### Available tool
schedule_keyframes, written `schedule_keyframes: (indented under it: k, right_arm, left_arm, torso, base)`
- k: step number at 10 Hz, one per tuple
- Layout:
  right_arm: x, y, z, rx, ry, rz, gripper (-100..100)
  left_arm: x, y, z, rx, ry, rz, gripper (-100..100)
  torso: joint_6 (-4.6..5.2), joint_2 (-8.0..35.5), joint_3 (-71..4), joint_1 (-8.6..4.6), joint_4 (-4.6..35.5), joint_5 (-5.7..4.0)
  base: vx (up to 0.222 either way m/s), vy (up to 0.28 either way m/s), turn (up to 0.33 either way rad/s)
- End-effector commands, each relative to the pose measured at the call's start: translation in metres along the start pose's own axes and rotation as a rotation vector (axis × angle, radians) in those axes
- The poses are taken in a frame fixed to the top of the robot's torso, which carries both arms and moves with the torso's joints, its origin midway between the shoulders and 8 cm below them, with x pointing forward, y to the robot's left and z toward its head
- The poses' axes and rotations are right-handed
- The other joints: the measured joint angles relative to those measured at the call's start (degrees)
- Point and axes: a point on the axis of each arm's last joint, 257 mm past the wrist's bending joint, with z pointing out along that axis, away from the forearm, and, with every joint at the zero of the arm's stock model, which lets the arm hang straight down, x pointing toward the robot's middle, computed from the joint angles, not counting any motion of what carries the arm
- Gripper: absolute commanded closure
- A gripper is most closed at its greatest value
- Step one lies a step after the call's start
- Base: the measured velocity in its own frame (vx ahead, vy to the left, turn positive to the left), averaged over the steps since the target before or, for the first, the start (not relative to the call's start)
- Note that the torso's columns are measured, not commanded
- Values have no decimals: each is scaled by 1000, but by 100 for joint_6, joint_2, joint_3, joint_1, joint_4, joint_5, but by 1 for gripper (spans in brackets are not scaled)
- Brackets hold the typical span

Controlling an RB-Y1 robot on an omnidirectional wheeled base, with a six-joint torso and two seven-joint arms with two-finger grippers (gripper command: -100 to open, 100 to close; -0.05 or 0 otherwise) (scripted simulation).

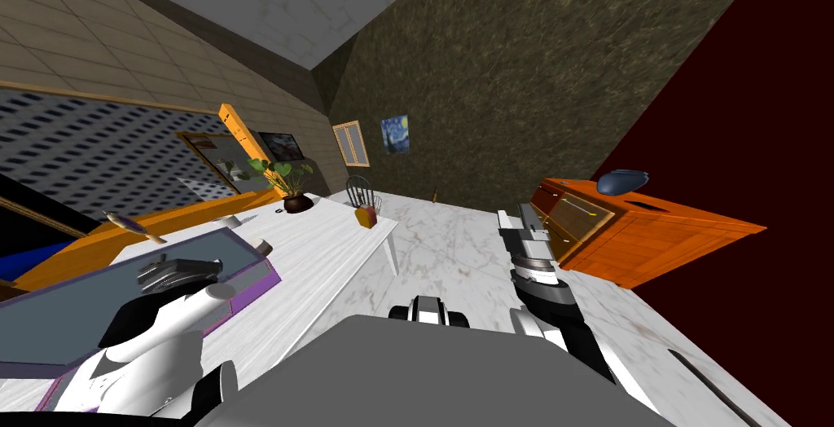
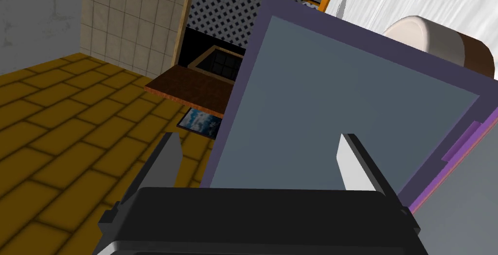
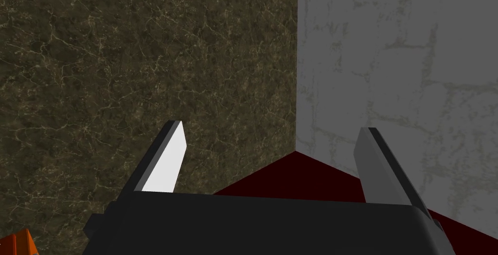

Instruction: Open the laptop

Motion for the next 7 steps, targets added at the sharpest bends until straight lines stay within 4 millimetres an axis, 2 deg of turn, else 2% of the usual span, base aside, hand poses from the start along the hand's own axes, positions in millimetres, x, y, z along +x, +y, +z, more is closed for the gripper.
schedule_keyframes:
  k: [1, 3, 7]
  right_arm:
    - [0, 0, 0, 0, 0, 0, 0]
    - [0, 0, 0, 0, 0, 0, 0]
    - [0, 0, 0, 0, 0, 0, 0]
  left_arm:
    - [-27, -7, 5, -13, -56, -49, -100]
    - [-56, -15, 10, -24, -116, -110, -100]
    - [-96, -31, 16, -29, -199, -219, -100]
  torso:
    - [2, -11, -6, 3, -3, 1]
    - [-1, -4, -3, -3, -1, -2]
    - [0, -5, -3, -2, -2, 0]
  base:
    - [133, 38, -51]
    - [139, 40, -67]
    - [151, 55, -99]
